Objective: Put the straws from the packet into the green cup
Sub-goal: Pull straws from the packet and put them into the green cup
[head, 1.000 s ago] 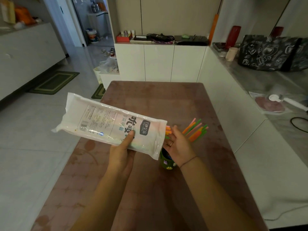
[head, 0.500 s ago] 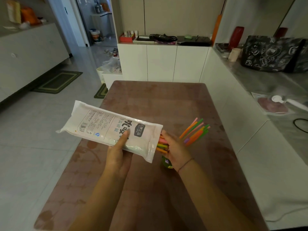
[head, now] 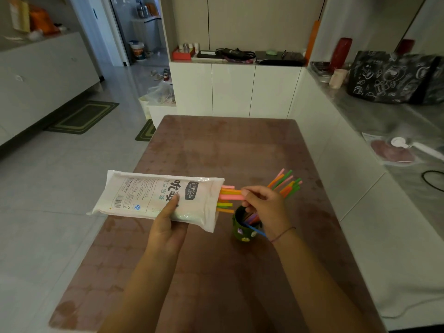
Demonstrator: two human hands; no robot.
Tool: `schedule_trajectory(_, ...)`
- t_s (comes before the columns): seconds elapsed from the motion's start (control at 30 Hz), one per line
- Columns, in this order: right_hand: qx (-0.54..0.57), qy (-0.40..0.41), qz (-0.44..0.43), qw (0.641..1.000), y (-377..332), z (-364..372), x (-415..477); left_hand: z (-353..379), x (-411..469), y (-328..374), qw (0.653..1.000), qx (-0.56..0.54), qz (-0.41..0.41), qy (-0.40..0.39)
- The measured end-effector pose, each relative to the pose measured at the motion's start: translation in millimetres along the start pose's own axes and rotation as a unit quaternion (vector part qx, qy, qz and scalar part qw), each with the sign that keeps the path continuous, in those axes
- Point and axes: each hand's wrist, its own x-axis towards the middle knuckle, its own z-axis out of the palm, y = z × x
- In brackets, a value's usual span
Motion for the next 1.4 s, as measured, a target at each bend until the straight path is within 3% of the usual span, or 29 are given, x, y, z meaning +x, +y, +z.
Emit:
schedule_trajectory(0.17, 0.096, -0.020, 0.044, 0.994, -6, -16, 6, -3, 3, 6, 1.000, -0.026, -0.001, 0.010)
schedule_trajectory(0.4, 0.273, -0.047, 0.112, 0.954, 0, 11, -5, 7, -2, -11, 0.999, -0.029, -0.028, 0.009)
schedule_trajectory(0.67, 0.273, 0.019, 0.072, 0.959, -5, -10, 11, -1, 6, 0, 0.999, -0.042, -0.013, 0.018)
schedule_trajectory(0.9, 0.253, -0.031, 0.094, 0.962, -2, 7, 4, 6, 4, -10, 0.998, -0.039, -0.038, 0.021)
schedule_trajectory(1.0, 0.243, -0.010, 0.071, 0.967, -5, 4, 4, 5, 7, -10, 0.998, -0.036, -0.037, 0.027)
schedule_trajectory(1.4, 0.119, 0.072, -0.008, 0.990, -32, -76, 18, -19, 23, 18, 0.998, -0.049, -0.010, 0.047)
